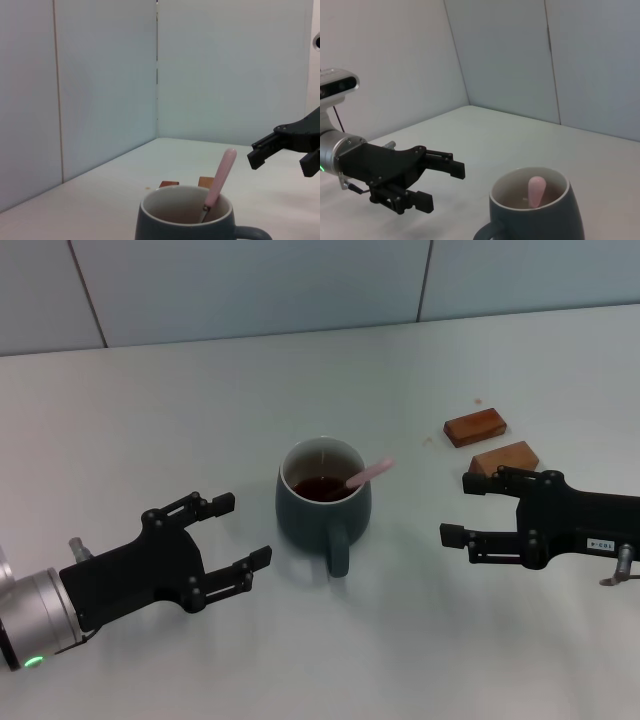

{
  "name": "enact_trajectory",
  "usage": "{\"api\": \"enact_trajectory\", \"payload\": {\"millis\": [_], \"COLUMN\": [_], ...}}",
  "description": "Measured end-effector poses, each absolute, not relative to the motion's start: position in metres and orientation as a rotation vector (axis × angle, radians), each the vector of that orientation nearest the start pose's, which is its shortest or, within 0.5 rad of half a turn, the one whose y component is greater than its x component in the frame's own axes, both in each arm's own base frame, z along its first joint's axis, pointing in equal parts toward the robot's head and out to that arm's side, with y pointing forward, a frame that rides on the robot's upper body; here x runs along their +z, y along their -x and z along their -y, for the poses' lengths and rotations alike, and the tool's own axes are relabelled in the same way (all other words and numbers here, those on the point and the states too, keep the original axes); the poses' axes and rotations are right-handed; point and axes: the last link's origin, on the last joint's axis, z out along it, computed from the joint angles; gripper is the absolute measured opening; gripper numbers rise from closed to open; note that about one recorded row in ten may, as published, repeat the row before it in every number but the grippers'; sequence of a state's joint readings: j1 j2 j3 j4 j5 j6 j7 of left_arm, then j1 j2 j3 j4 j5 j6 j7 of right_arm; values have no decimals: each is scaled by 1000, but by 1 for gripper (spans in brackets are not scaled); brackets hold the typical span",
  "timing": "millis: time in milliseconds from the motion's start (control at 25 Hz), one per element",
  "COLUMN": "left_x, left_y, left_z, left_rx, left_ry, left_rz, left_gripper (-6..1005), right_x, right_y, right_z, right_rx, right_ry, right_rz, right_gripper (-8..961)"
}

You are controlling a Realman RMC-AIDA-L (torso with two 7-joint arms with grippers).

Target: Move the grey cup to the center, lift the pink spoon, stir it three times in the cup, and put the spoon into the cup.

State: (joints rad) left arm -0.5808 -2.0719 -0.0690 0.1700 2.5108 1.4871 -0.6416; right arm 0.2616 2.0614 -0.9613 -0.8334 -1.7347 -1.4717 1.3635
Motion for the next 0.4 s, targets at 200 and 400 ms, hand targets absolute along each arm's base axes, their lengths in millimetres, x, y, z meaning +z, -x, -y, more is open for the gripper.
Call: {"api": "enact_trajectory", "payload": {"millis": [200,400], "left_x": [-60,-60], "left_y": [286,287], "left_z": [-293,-293], "left_rx": [-788,-787], "left_ry": [2587,2586], "left_rz": [298,302], "left_gripper": [784,784], "right_x": [14,12], "right_y": [-294,-293], "right_z": [-291,-291], "right_rx": [664,668], "right_ry": [2606,2604], "right_rz": [-612,-612], "right_gripper": [827,827]}}
